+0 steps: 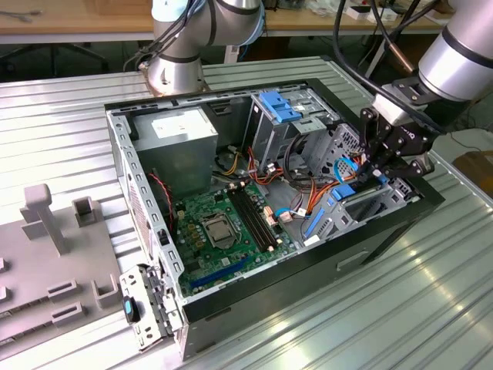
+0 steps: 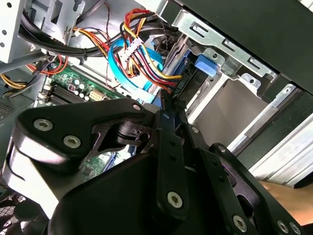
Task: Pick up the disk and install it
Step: 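Insert the second disk wire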
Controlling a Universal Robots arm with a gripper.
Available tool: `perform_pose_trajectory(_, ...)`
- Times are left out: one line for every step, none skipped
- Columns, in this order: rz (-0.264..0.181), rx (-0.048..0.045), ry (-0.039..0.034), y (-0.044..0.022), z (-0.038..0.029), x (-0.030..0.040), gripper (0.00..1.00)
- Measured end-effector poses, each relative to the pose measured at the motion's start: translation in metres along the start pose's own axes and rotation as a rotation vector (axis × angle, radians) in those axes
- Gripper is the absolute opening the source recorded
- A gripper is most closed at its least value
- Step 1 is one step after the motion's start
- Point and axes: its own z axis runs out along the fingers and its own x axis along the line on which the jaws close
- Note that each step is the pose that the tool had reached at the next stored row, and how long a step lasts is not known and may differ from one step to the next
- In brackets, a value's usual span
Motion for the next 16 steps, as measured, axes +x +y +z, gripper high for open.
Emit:
perform_pose_trajectory(0.0, 0.0, 0.0, 0.0, -0.0001, 0.0007, 0.17)
perform_pose_trajectory(0.0, 0.0, 0.0001, -0.0001, 0.0, 0.0008, 0.17)
perform_pose_trajectory(0.0, 0.0, 0.0003, -0.0001, 0.0001, 0.0008, 0.17)
perform_pose_trajectory(0.0, 0.0, 0.0002, -0.0001, 0.0004, 0.0009, 0.17)
perform_pose_trajectory(0.0, 0.0, 0.0002, -0.0001, 0.0008, 0.001, 0.17)
perform_pose_trajectory(0.0, 0.0, 0.0002, -0.0001, 0.001, 0.001, 0.17)
perform_pose_trajectory(0.0, 0.0, 0.0003, 0.0, 0.0012, 0.001, 0.17)
perform_pose_trajectory(0.0, 0.0, 0.0004, 0.0, 0.0015, 0.0011, 0.17)
perform_pose_trajectory(0.0, 0.0, 0.0003, 0.0, 0.0018, 0.0012, 0.17)
perform_pose_trajectory(0.0, 0.0, 0.0002, 0.0, 0.0018, 0.0012, 0.17)
perform_pose_trajectory(0.0, 0.0, -0.0001, 0.0, 0.0017, 0.0012, 0.17)
perform_pose_trajectory(0.0, 0.0, -0.0004, 0.0, 0.0014, 0.0012, 0.17)
perform_pose_trajectory(0.0, 0.0, -0.0005, 0.0, 0.0011, 0.0011, 0.17)
perform_pose_trajectory(0.0, 0.0, 0.0, -0.0001, 0.0, 0.001, 0.17)
perform_pose_trajectory(0.0, 0.0, -0.0001, -0.0001, -0.0009, 0.001, 0.17)
perform_pose_trajectory(0.0, 0.0, 0.0, -0.0001, -0.0014, 0.0009, 0.17)
